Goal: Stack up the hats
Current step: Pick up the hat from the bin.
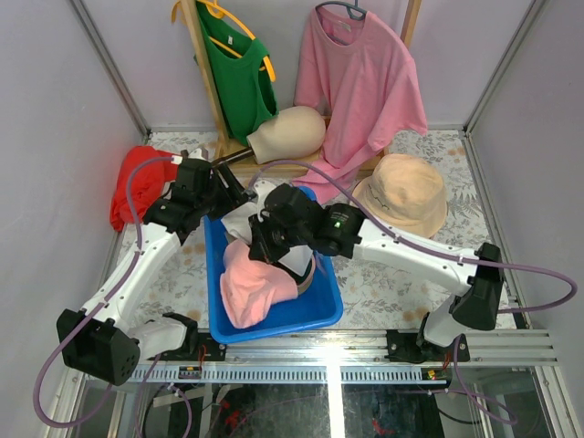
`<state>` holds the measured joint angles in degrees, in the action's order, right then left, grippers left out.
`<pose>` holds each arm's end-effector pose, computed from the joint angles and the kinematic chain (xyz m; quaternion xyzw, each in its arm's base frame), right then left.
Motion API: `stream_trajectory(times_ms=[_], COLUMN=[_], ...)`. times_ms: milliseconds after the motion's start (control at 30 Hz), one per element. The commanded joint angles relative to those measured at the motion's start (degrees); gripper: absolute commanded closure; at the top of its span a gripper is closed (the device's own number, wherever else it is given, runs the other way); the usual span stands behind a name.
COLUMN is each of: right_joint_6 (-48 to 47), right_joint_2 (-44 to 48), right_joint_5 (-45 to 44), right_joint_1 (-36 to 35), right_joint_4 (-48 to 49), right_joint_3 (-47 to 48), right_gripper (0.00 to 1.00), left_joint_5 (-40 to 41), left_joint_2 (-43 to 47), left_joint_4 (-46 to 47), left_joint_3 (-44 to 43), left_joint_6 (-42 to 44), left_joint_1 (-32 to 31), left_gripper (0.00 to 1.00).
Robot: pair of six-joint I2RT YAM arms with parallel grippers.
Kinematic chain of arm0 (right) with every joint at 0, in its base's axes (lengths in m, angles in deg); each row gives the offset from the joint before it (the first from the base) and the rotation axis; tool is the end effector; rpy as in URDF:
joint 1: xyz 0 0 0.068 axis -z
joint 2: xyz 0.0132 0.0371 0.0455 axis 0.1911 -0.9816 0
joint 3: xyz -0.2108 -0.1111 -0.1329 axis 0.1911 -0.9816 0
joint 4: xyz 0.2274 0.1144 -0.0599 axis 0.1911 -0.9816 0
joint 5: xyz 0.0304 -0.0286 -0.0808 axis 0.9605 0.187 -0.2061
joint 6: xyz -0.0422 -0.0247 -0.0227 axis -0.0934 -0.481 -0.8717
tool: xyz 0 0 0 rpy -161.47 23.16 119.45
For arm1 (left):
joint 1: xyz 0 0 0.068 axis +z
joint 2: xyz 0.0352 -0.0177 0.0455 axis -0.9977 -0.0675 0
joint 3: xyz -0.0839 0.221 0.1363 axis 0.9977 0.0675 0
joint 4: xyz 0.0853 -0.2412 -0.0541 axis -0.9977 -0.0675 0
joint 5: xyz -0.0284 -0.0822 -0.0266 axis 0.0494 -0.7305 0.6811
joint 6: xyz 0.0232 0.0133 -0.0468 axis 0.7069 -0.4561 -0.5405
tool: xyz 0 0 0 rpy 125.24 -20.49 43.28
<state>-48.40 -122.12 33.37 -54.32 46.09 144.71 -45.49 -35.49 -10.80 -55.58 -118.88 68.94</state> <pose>0.1506 0.3376 0.3563 -0.2927 0.8286 0.3835 0.2842 0.2399 -0.0761 0.3225 -0.1678 0.8819 -0.2325 0.3742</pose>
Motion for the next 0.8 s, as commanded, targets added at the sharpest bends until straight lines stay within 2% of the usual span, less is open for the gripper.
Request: stream_trajectory(times_ms=[0,267,500,767], right_joint_6=[0.7,3.0,2.6,4.9], right_joint_2=[4.3,6.2,9.9,16.5], right_joint_5=[7.1,12.9,9.4,8.6], right_joint_1=[-0.4,-0.4,0.3,9.1], right_joint_4=[-0.4,1.4,1.5,7.8], right_joint_3=[7.3,13.5,18.3,16.7], right_gripper=[1.00,1.00,1.00,1.00], left_joint_5=[-1.7,-3.2,-3.9,-6.4], left_joint_2=[-0.1,-1.4,-2.9,-6.2], left_joint_4=[1.7,1.7,2.2,5.5], left_joint_3=[-2.4,-5.4,-8.3,-10.5], left_joint_6=[-0.7,-1.5,-2.5,-5.5], left_joint_1=[0.6,0.5,0.6,0.5], left_gripper=[0.36,0.36,0.36,0.36])
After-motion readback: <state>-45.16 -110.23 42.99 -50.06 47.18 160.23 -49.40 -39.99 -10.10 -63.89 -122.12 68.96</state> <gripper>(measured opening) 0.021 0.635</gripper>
